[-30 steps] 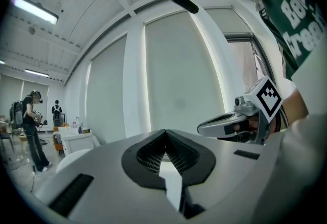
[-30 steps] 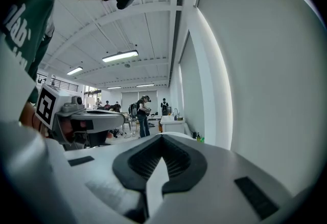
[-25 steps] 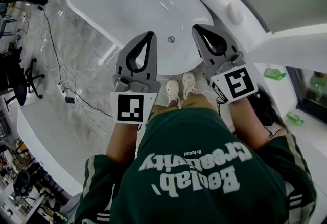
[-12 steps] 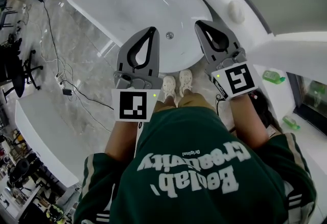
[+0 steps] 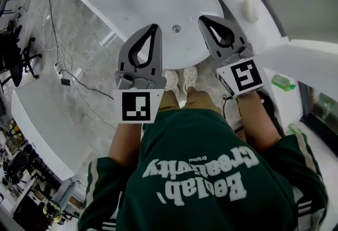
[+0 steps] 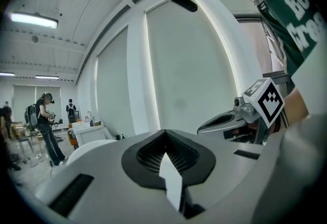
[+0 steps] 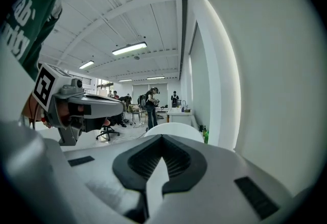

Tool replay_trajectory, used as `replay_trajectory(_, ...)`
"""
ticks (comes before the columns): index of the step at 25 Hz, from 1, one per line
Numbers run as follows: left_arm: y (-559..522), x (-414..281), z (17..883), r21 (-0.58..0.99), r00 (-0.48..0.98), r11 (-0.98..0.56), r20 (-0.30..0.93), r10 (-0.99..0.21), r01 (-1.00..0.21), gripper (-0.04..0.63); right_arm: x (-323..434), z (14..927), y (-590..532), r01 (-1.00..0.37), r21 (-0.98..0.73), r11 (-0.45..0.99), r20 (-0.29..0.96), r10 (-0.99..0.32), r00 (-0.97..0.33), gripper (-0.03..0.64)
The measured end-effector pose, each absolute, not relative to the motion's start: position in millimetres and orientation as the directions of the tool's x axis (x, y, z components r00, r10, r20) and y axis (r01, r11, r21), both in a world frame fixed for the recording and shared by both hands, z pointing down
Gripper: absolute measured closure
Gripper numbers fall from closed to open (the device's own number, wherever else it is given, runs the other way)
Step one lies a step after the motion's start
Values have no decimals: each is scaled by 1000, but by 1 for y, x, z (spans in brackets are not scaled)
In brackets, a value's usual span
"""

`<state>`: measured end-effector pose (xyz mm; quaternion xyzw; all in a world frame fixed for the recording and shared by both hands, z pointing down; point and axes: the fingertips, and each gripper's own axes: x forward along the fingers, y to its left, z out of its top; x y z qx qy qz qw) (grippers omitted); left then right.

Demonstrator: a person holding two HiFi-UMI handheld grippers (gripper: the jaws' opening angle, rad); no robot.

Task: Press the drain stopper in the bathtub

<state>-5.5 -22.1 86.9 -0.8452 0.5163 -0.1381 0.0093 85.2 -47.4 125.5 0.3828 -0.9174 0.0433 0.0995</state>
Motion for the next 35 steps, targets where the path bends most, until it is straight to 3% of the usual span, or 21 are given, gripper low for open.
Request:
replay_trajectory(17, -85, -70, 222, -66, 411, -442, 263, -873, -895, 586, 22, 295, -90, -710, -100, 697, 460, -600, -654, 606)
replay_trajectory(27, -100, -101, 330, 22, 450, -467, 310, -838, -884, 586, -23, 420, -91, -635, -101, 766, 629, -446, -637, 606)
replay_trajectory(35, -113, -113, 387, 10, 467, -493, 336, -818, -870, 586, -43, 486, -107, -622, -106, 776, 683, -397, -613, 606)
